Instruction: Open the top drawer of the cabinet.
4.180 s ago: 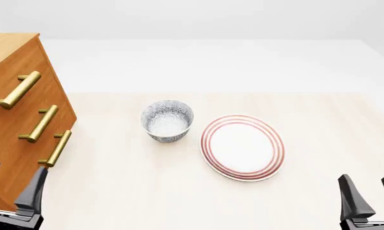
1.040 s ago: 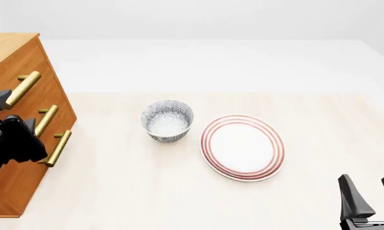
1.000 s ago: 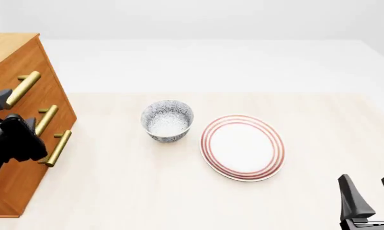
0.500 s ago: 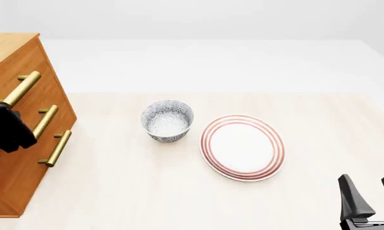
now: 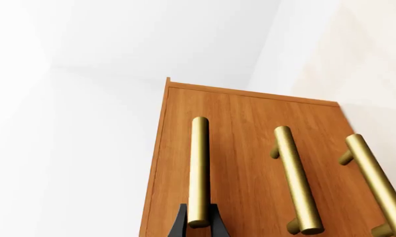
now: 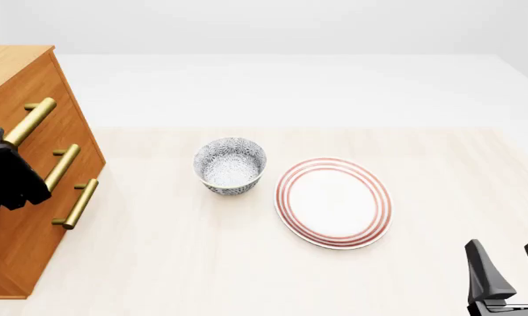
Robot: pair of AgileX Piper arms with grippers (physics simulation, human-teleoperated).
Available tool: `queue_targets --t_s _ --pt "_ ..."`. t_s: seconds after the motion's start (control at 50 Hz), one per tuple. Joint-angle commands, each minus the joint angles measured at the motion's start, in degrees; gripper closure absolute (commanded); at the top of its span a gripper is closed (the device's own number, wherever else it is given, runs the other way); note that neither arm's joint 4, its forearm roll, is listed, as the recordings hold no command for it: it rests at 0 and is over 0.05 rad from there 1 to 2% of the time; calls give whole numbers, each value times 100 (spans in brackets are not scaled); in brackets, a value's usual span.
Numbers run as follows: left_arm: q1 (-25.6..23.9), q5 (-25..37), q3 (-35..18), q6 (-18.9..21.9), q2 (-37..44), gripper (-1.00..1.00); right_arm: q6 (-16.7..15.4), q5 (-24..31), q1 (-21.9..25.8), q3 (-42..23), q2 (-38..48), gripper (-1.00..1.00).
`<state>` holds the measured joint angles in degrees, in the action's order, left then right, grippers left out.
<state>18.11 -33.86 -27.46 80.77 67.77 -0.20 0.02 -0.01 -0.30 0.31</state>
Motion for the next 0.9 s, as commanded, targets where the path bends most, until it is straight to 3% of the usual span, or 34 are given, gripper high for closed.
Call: queue_targets --t_s 0.02,0.64,0.9 --pt "-56 -49 -22 156 110 100 0 0 0 0 0 -100" --pt "-617 200 -36 365 -145 100 0 0 0 0 0 -100" --pt "-996 -124 243 456 47 100 -1 0 -1 0 -1 -100"
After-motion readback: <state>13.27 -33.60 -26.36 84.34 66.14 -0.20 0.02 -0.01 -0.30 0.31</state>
